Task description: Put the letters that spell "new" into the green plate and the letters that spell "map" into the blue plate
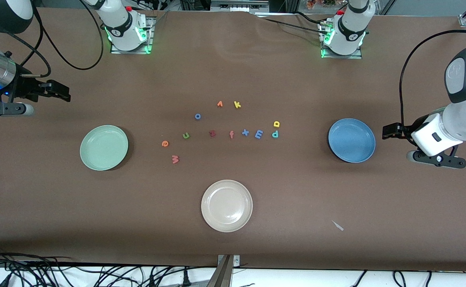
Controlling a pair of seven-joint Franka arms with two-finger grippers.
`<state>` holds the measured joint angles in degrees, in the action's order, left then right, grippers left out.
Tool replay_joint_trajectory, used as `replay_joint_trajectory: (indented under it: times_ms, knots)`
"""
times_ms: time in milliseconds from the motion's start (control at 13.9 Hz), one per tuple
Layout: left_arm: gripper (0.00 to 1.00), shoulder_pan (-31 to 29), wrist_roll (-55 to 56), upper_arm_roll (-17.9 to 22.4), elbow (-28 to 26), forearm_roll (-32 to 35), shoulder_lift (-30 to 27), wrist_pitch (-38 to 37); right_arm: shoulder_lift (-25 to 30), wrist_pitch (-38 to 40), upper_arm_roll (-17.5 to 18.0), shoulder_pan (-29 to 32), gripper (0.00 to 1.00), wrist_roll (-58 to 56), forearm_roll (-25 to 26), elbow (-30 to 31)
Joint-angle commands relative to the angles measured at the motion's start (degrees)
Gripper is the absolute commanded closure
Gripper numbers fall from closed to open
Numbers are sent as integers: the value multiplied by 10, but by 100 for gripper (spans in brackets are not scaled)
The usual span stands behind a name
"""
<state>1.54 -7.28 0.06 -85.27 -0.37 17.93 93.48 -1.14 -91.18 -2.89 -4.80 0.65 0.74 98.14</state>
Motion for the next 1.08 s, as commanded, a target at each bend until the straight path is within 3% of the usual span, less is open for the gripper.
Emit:
replay_joint_trajectory:
  times_ms: [0, 1009]
  knots:
    - [0, 4, -6, 3, -3, 11, -3, 6, -5, 5, 0, 2, 0, -5, -10, -13]
    - [0, 7, -1, 3, -3, 11, -3, 6, -5, 6, 0, 2, 0, -5, -10, -13]
